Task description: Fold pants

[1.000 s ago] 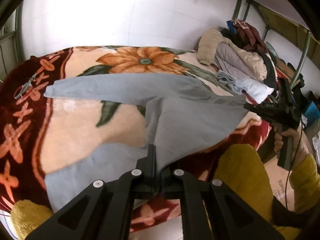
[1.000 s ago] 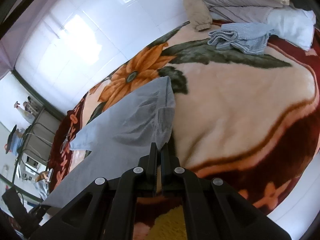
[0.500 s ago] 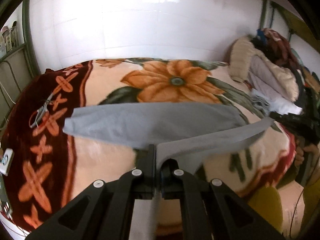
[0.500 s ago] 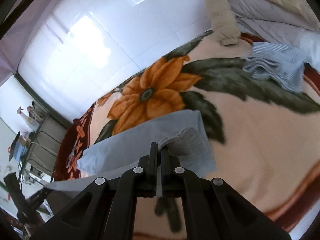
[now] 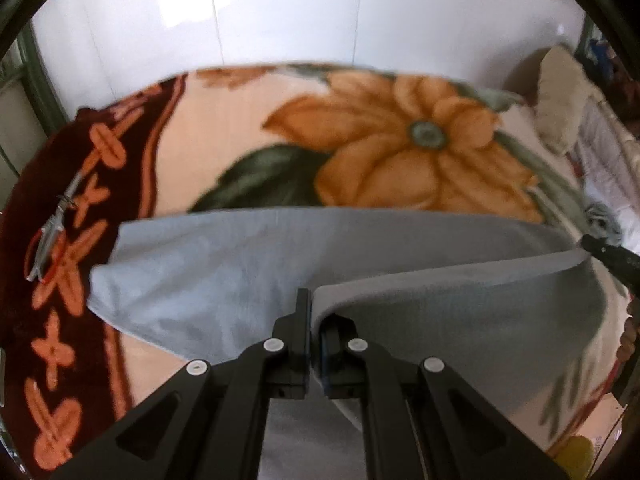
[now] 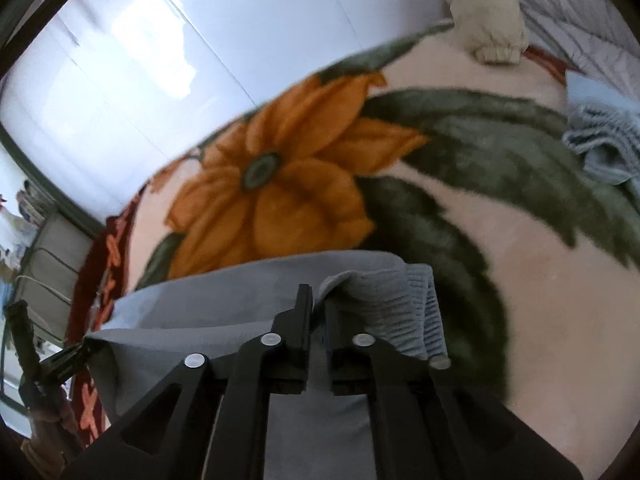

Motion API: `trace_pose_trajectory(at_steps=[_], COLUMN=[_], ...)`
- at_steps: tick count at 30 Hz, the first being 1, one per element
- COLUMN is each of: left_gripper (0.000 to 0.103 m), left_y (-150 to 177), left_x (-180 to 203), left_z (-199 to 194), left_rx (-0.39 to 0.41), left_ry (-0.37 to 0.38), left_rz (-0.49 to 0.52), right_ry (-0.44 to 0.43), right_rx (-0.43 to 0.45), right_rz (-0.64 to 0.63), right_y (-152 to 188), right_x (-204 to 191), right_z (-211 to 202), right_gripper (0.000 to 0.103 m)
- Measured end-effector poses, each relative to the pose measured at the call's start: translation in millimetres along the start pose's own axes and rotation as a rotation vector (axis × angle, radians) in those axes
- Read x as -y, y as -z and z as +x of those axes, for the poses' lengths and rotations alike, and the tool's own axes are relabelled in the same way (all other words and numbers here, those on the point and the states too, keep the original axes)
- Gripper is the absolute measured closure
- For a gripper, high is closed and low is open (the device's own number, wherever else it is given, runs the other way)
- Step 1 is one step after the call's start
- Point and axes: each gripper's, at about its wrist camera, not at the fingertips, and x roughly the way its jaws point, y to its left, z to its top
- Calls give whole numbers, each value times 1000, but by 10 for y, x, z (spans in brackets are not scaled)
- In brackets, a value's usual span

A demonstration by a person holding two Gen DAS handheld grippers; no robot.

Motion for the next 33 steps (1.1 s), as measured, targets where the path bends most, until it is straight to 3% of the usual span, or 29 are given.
trace_pose_trajectory(at_steps=[2, 6, 10, 13, 16, 23, 24, 25, 33], left_gripper=[99, 99, 97, 97, 96, 96, 96, 96, 99], left_y=[28, 104, 149, 158, 164, 175, 176, 176, -71], left_x=[-14, -15, -19, 5, 41, 37, 38, 40, 127], left_z=[190, 394, 493, 527, 527, 495, 481, 459, -8], left_rx=[-31, -56, -70, -71, -68, -51, -49, -43, 107], left_ry=[-3, -10, -12, -19, -26, -16, -12, -13, -24], left_rz=[-13, -18, -39, -39, -30, -46, -44, -43, 6], right_ry=[5, 2, -2, 56, 144, 119, 110, 101, 142], right_rx=[-29, -54, 14, 49, 36, -25, -25, -13, 177], right_rz=[2, -1, -54, -98, -117, -119, -124, -136, -257], right_y=[3, 23, 43, 46, 30, 90, 96, 103, 102], right_x=[43, 88, 90, 164, 267, 326, 312, 290, -21], right_z=[77, 5, -325, -489, -443, -126, -92, -78, -386], right_gripper=[89, 73, 57, 54, 54, 54, 63, 83, 83])
